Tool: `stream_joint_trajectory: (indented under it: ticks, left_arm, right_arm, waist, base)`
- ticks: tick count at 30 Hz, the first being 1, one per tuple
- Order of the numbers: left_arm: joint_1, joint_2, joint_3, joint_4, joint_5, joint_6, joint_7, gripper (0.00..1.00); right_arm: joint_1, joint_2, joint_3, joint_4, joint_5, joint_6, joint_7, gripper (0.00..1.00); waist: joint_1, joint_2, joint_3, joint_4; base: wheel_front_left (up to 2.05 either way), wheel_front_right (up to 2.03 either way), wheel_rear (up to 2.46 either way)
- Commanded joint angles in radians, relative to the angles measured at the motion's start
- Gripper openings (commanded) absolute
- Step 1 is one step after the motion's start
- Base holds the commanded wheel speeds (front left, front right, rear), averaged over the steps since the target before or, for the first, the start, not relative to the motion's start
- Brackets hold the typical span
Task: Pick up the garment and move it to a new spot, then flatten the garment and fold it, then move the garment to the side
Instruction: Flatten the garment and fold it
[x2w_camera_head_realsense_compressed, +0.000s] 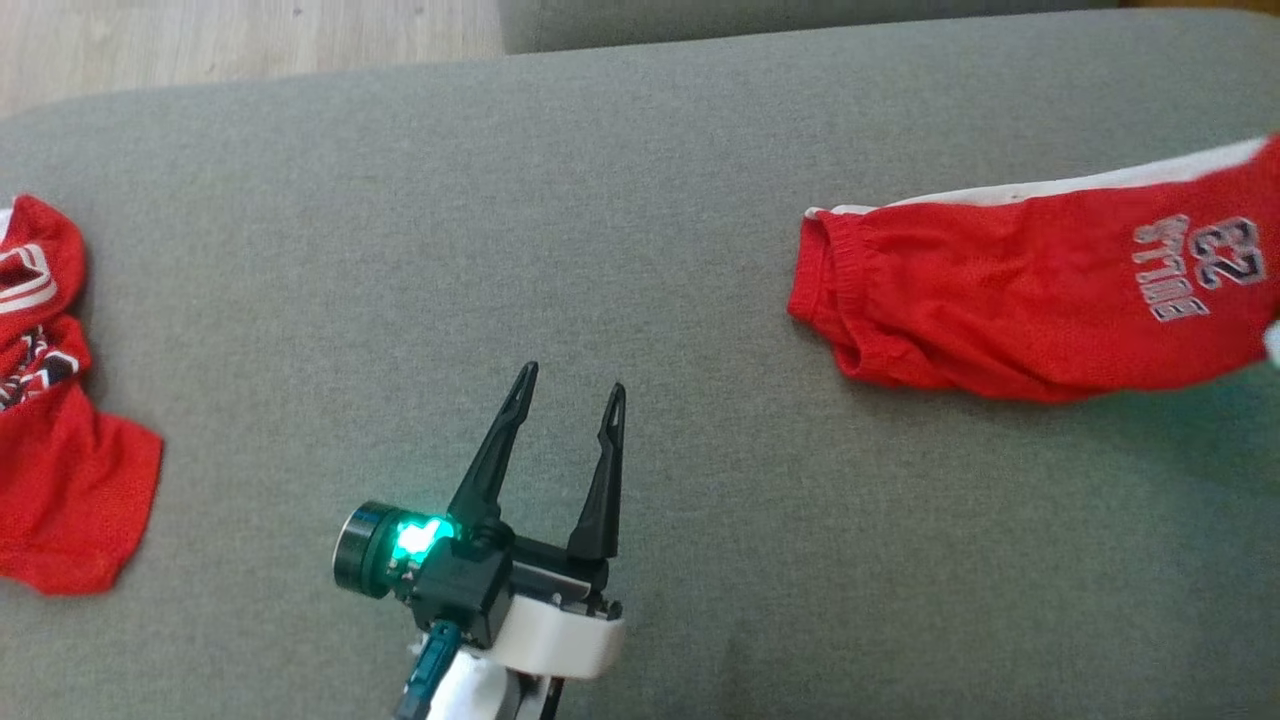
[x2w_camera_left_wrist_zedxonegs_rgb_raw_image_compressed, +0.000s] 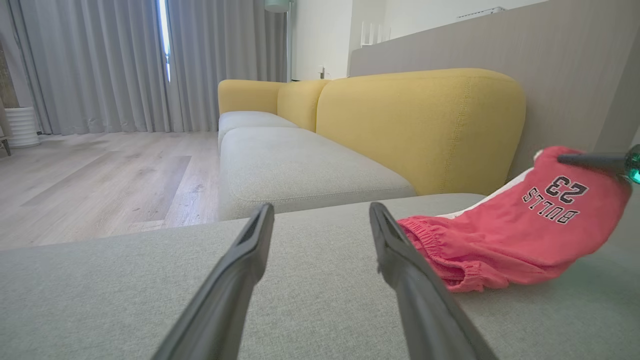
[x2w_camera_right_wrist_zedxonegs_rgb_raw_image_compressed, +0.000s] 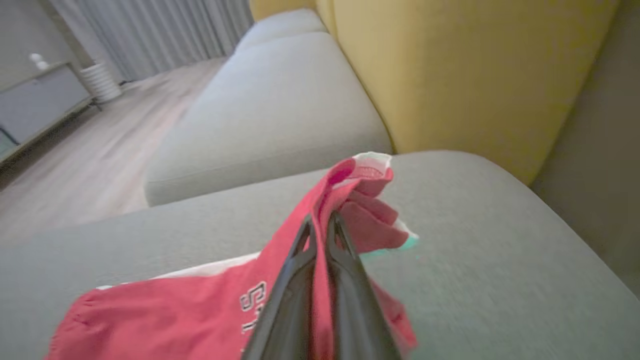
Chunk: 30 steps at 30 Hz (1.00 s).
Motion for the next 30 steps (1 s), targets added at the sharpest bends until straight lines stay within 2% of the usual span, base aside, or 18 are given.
stream_joint_trajectory:
  ticks: [1,6,13,14,15,17,20,22,26,30]
  left_arm:
    - [-0.026,0.003,0.034,-0.028,0.003,-0.004,-0.005,1.00]
    - [-0.023,0.003,0.029,-0.021,-0.007,-0.009,-0.005,1.00]
    - [-0.025,0.003,0.020,-0.028,-0.026,0.001,-0.005,1.00]
    - [-0.025,0.003,0.017,-0.028,-0.029,0.002,-0.005,1.00]
    - [-0.026,0.003,0.014,-0.027,-0.033,0.003,-0.005,1.00]
    - [-0.027,0.003,0.009,-0.025,-0.039,0.007,-0.005,1.00]
    - [-0.026,0.003,0.010,-0.030,-0.045,0.015,-0.005,1.00]
    - [-0.021,0.003,0.015,-0.033,-0.046,0.020,-0.005,1.00]
    - [0.022,0.003,0.046,-0.044,-0.056,0.028,-0.005,1.00]
    - [0.081,0.003,0.087,-0.057,-0.062,0.032,-0.005,1.00]
  right_arm:
    - [-0.014,-0.017,0.016,-0.046,-0.014,-0.001,-0.014,0.00]
    - [-0.048,0.030,0.068,-0.160,-0.074,-0.001,-0.001,0.00]
    - [-0.053,0.175,0.168,-0.271,-0.092,-0.001,0.116,0.00]
    - [-0.049,0.201,0.174,-0.275,-0.087,-0.001,0.121,0.06]
    - [-0.044,0.222,0.179,-0.275,-0.089,-0.001,0.122,1.00]
    - [-0.030,0.249,0.182,-0.274,-0.102,-0.001,0.112,1.00]
    - [-0.010,0.255,0.170,-0.280,-0.112,-0.001,0.091,1.00]
    - [0.018,0.241,0.143,-0.290,-0.125,-0.001,0.063,1.00]
    - [0.122,0.172,0.032,-0.311,-0.180,-0.001,-0.033,1.00]
    - [0.226,0.153,-0.069,-0.310,-0.198,-0.001,-0.097,1.00]
  waist:
    - [0.0000,0.0000,-0.007,0.000]
    - [0.0000,0.0000,-0.023,0.017]
    - [0.0000,0.0000,-0.009,0.067]
    - [0.0000,0.0000,-0.007,0.073]
    - [0.0000,0.0000,-0.007,0.081]
    - [0.0000,0.0000,-0.010,0.097]
    - [0.0000,0.0000,-0.016,0.107]
    - [0.0000,0.0000,-0.026,0.112]
    - [0.0000,0.0000,-0.073,0.103]
    - [0.0000,0.0000,-0.117,0.081]
  base:
    - [0.00,0.00,0.00]
    - [0.00,0.00,0.00]
    - [0.00,0.00,0.00]
    - [0.00,0.00,0.00]
    - [0.00,0.00,0.00]
    - [0.00,0.00,0.00]
    - [0.00,0.00,0.00]
    - [0.00,0.00,0.00]
    - [0.00,0.00,0.00]
    - [0.00,0.00,0.00]
